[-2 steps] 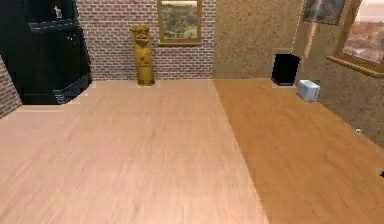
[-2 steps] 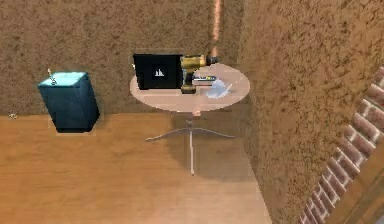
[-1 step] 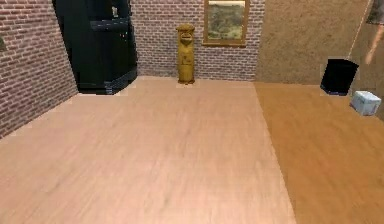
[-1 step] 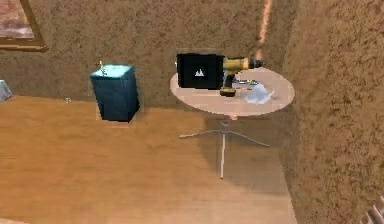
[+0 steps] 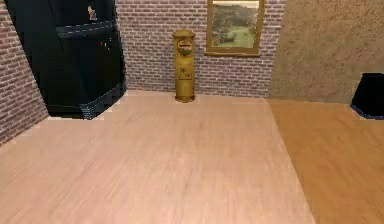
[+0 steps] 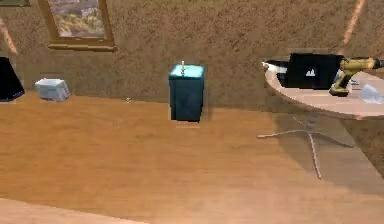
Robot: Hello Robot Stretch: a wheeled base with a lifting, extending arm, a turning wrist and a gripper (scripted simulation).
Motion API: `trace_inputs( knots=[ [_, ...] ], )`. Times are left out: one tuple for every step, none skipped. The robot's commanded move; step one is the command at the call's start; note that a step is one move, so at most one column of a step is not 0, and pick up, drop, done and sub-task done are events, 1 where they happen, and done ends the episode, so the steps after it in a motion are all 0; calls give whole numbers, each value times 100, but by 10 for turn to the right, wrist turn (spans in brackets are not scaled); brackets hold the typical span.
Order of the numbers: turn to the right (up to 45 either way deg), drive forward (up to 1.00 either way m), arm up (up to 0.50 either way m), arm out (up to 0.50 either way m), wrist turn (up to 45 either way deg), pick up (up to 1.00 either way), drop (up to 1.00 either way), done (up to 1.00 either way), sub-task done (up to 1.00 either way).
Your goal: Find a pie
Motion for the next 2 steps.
trace_inputs(
  knots=[
    [-450,0,0,0,0,0,0,0,0],
    [-360,0,0,0,0,0,0,0,0]
  ],
)
